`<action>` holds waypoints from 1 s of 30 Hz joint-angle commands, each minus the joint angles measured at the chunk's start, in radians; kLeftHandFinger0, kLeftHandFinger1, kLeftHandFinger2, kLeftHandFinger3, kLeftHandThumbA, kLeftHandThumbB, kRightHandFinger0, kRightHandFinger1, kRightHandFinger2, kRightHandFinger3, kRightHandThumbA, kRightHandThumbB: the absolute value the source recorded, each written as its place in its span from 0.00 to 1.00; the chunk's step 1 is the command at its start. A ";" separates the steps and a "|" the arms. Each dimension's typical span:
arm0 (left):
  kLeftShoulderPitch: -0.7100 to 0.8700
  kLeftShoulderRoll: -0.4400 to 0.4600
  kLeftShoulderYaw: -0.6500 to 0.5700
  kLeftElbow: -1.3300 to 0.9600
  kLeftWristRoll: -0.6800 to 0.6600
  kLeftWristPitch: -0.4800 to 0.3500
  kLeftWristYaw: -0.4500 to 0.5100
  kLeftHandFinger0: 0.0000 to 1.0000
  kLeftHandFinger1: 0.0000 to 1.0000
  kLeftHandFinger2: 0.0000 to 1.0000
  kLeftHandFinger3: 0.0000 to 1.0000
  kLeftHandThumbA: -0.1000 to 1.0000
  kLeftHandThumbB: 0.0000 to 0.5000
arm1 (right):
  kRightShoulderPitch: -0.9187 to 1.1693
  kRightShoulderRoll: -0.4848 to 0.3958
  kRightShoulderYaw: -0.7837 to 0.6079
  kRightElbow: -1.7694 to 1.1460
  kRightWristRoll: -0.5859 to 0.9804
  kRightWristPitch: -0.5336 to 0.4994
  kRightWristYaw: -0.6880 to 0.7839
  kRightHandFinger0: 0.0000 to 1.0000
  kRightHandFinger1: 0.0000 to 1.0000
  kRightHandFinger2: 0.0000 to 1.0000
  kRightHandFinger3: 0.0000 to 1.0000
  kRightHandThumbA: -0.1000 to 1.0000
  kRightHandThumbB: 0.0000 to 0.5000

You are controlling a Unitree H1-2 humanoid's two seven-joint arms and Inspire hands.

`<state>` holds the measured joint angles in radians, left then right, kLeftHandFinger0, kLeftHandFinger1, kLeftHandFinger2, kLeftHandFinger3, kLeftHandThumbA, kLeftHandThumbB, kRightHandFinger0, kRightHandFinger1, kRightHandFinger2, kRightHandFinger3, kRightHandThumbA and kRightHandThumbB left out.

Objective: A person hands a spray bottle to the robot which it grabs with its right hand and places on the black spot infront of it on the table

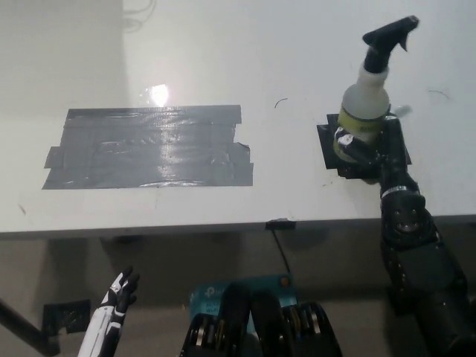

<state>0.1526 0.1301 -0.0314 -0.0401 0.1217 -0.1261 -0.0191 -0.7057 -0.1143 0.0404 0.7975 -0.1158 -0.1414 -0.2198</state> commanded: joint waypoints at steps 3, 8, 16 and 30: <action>-0.011 0.004 -0.001 -0.030 -0.001 -0.017 -0.006 1.00 1.00 1.00 1.00 1.00 0.14 | 0.016 -0.079 0.075 -0.083 0.057 0.041 0.323 1.00 1.00 1.00 1.00 0.74 1.00; -0.012 0.006 -0.002 -0.025 0.010 -0.019 -0.003 1.00 1.00 1.00 1.00 1.00 0.18 | 0.033 -0.105 0.077 -0.119 0.076 0.074 0.363 1.00 1.00 1.00 1.00 0.80 1.00; -0.014 0.001 -0.002 -0.023 -0.007 -0.013 -0.008 1.00 1.00 1.00 1.00 1.00 0.20 | 0.112 -0.140 0.031 -0.308 0.174 0.152 0.434 1.00 1.00 1.00 1.00 0.75 1.00; -0.040 0.014 0.004 -0.026 -0.014 0.006 -0.014 1.00 1.00 1.00 1.00 1.00 0.16 | 0.458 -0.333 -0.107 -1.075 0.344 0.326 0.496 1.00 1.00 1.00 1.00 1.00 0.88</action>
<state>0.1367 0.1295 -0.0357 -0.0386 0.1211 -0.1197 -0.0191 -0.3521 -0.3448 0.0234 0.1171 0.0631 0.0769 0.1950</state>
